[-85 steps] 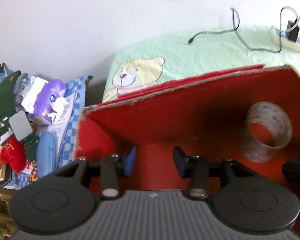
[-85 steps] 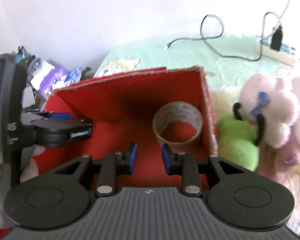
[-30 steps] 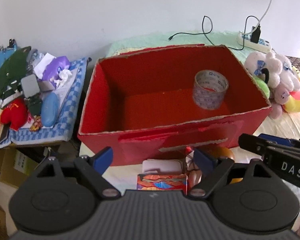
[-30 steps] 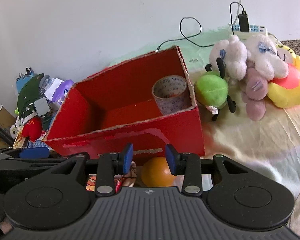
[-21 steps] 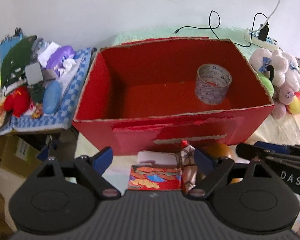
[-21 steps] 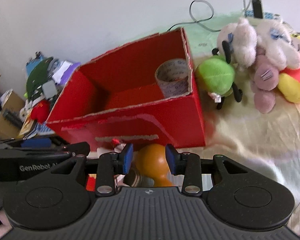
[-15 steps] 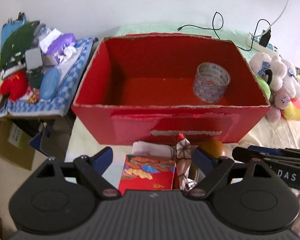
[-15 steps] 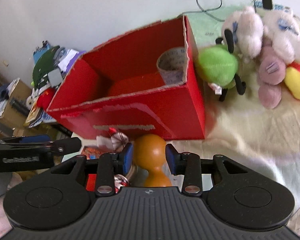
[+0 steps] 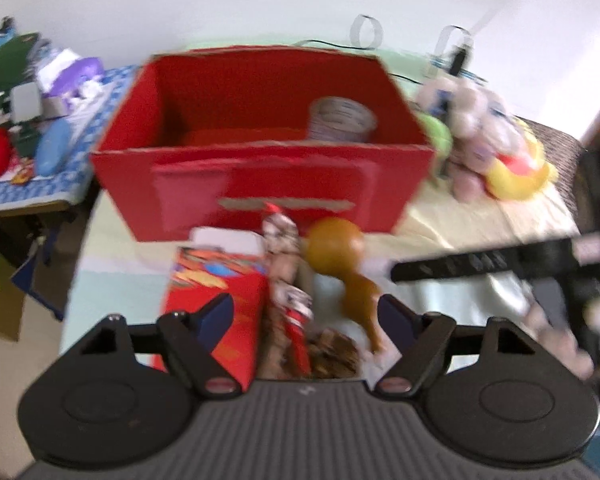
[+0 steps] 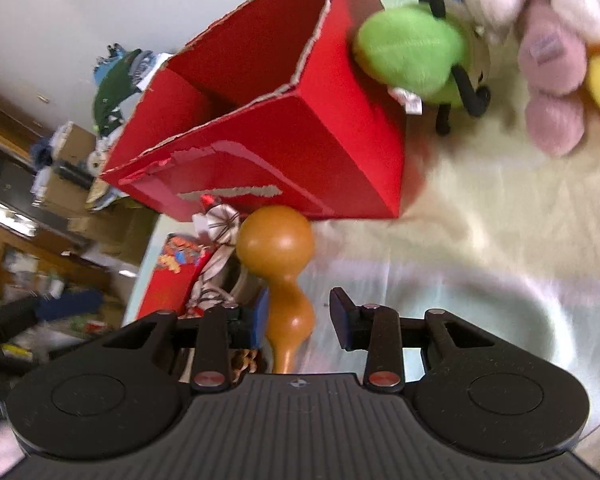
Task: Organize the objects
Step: 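Grasp the orange gourd-shaped toy by its neck with the right gripper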
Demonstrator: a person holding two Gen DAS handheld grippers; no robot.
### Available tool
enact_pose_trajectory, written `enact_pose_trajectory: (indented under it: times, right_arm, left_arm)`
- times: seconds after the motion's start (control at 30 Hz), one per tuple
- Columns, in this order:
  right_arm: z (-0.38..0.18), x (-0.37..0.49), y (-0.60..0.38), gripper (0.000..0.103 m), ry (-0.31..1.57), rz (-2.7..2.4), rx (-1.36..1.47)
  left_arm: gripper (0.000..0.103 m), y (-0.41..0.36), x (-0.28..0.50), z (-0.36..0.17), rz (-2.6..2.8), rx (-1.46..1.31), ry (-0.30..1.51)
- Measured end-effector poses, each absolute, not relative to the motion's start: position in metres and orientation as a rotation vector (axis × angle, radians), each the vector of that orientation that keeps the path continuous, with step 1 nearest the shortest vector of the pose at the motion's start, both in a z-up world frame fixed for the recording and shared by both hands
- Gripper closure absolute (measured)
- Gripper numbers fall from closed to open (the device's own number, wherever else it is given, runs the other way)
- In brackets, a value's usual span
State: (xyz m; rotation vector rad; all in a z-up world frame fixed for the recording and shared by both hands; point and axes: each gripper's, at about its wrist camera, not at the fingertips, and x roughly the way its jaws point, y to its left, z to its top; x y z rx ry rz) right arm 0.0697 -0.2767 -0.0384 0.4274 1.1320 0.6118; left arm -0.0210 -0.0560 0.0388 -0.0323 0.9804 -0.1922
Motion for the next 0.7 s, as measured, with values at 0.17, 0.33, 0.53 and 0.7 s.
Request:
enact_pose_trajectory:
  times: [0.17,0.33,0.53,0.7]
  right_arm:
    - [-0.045,0.075,-0.279,0.066,1.145,0.635,0.445]
    - [-0.051,0.087,-0.284,0.066,1.162,0.653,0.516]
    - [-0.052,0.098,-0.282,0.066,1.186,0.668,0.517]
    - [-0.053,0.099,-0.276,0.066,1.186,0.692,0.499]
  left_arm:
    - [0.026,-0.086,-0.036,0.033,-0.287,-0.015,0.976]
    - [0.027,-0.103,-0.019,0.026,-0.328,-0.044,0.986]
    - [0.031,-0.109,0.014,0.004,-0.372,-0.104,1.065]
    - [0.031,-0.108,0.032,-0.012,-0.396,-0.094,1.118]
